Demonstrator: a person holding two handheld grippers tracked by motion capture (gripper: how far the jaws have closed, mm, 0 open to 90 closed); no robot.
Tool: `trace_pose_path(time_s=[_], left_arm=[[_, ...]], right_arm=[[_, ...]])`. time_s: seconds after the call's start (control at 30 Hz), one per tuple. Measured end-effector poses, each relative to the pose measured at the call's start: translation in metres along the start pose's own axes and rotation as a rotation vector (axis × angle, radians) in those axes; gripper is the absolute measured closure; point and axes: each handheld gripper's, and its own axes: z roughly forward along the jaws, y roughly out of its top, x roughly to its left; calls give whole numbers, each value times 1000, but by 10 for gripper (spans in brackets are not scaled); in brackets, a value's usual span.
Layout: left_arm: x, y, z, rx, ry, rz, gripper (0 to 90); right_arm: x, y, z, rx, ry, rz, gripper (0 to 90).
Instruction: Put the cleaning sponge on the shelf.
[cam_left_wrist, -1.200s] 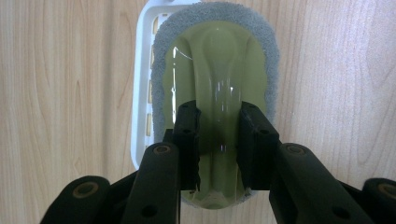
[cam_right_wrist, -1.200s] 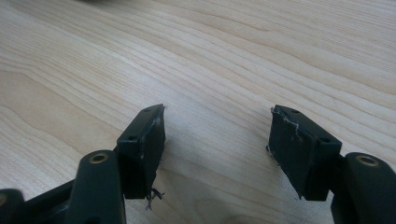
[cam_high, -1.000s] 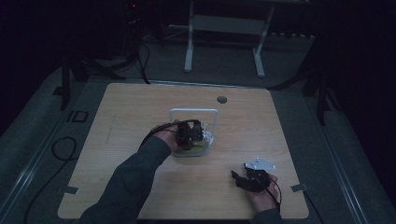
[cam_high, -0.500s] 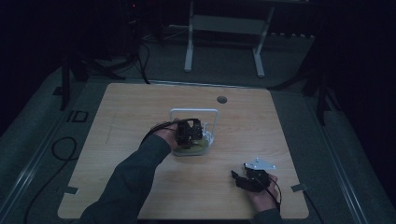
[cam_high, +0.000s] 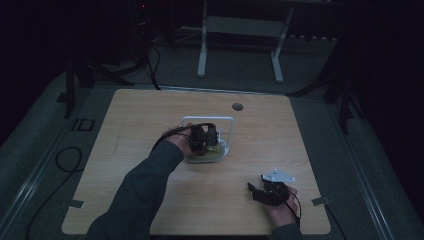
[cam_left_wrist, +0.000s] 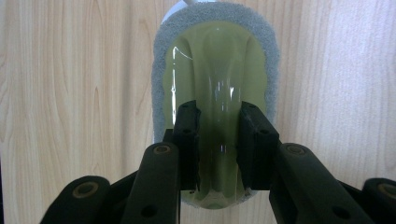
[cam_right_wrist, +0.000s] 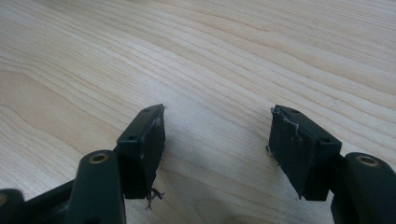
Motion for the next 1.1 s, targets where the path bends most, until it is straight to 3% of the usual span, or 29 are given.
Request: trace_pose_path(time_s=[0.77,1.1], left_arm=[[0,13,20,40,99,42,713],[3,14,26,18,145,37,712]], right_arm=[[0,0,0,1,2,0,357],[0,0,0,2,2,-1,357]])
